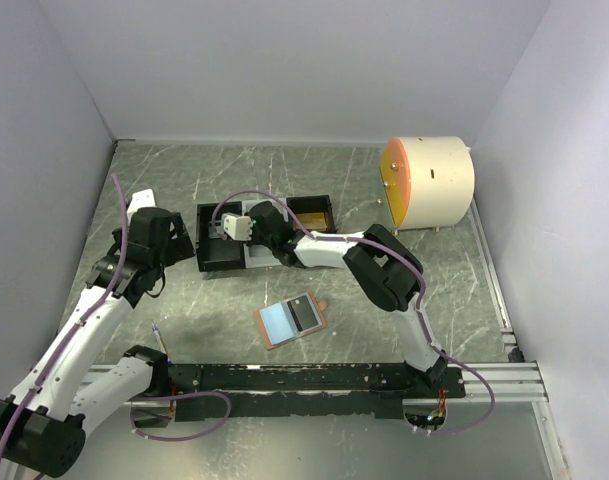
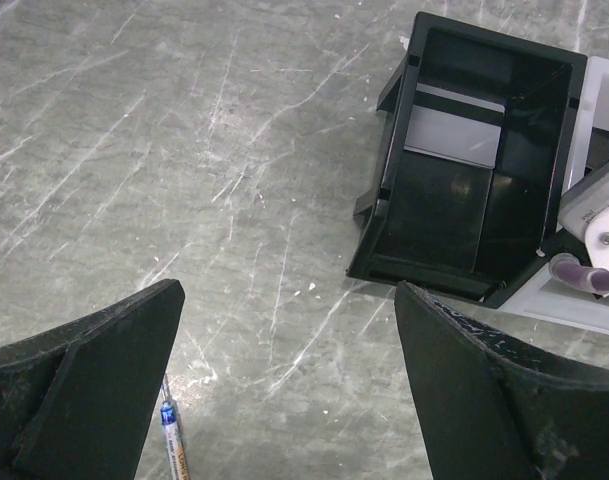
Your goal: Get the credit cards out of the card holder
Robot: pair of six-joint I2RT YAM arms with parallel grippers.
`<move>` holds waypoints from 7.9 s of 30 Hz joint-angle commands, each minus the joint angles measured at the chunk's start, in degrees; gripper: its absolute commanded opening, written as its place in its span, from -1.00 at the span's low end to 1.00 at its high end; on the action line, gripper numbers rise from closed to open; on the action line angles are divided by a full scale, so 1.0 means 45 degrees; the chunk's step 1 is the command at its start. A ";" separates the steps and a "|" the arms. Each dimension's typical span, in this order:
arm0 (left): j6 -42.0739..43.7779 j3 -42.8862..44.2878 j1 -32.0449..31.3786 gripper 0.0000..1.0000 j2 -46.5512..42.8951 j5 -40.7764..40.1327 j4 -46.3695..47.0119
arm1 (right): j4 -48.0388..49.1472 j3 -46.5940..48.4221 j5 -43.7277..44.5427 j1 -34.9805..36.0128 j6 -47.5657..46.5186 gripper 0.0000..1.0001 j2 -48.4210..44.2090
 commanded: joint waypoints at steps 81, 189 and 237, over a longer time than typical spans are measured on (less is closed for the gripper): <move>-0.3890 -0.3770 -0.2910 0.95 -0.1360 0.9784 0.6648 | -0.2335 -1.0966 -0.7162 -0.2427 1.9904 -0.05 -1.3108; -1.0982 -0.4410 -1.0122 -0.81 0.6258 0.3008 1.0060 | -0.2181 -1.1713 -0.6969 -0.1943 1.9494 -0.53 -1.0754; -1.1117 -0.5601 -1.0121 -0.45 0.5358 0.3366 1.1472 | -0.2893 -0.9801 -0.8593 -0.1834 1.8734 -0.43 -0.8906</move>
